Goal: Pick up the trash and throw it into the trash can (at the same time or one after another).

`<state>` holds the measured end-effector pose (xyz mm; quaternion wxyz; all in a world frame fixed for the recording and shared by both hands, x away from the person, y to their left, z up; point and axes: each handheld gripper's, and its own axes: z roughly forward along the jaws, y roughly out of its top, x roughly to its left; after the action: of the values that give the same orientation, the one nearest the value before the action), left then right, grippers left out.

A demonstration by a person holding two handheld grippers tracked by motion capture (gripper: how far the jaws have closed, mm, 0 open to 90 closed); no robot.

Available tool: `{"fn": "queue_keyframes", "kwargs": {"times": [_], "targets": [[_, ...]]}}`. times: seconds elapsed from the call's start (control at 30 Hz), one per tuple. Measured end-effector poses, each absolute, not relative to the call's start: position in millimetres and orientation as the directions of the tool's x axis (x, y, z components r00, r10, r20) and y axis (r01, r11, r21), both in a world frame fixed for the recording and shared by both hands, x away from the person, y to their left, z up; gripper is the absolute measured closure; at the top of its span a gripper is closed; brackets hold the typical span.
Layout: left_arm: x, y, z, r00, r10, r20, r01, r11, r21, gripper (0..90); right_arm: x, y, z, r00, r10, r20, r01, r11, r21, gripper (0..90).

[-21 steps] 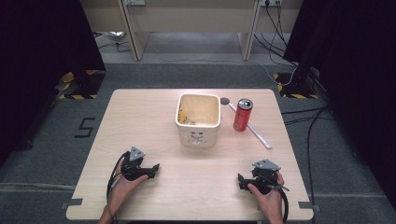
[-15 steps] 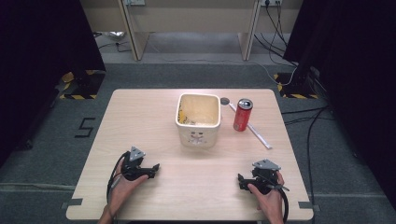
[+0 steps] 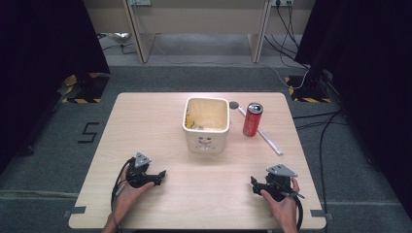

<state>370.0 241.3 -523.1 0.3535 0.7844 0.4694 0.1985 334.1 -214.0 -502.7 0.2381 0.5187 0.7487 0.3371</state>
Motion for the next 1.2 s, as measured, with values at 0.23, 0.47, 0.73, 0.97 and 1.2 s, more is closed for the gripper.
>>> {"fn": "queue_keyframes", "kwargs": {"times": [0.23,0.47,0.73,0.97,1.2], "targets": [[370.0,241.3,-523.1,0.48,0.877,-0.021,0.596,-0.309,0.741,13.6,334.3,-215.0,-488.3,-0.353,0.935,-0.018,0.591,0.238,0.771,15.4],[370.0,241.3,-523.1,0.481,0.877,-0.02,0.596,-0.31,0.741,13.6,341.4,-214.2,-482.8,-0.349,0.937,-0.022,0.584,0.236,0.777,15.3],[370.0,241.3,-523.1,0.481,0.877,-0.02,0.596,-0.31,0.741,13.6,353.5,-209.4,-470.4,-0.345,0.938,-0.043,0.56,0.242,0.793,15.3],[370.0,241.3,-523.1,0.48,0.877,-0.021,0.596,-0.309,0.741,13.6,366.9,-204.6,-459.9,-0.349,0.935,-0.057,0.539,0.25,0.805,15.3],[370.0,241.3,-523.1,0.48,0.877,-0.021,0.596,-0.309,0.741,13.6,388.5,-204.1,-451.9,-0.33,0.943,-0.048,0.527,0.227,0.819,15.3]]}}
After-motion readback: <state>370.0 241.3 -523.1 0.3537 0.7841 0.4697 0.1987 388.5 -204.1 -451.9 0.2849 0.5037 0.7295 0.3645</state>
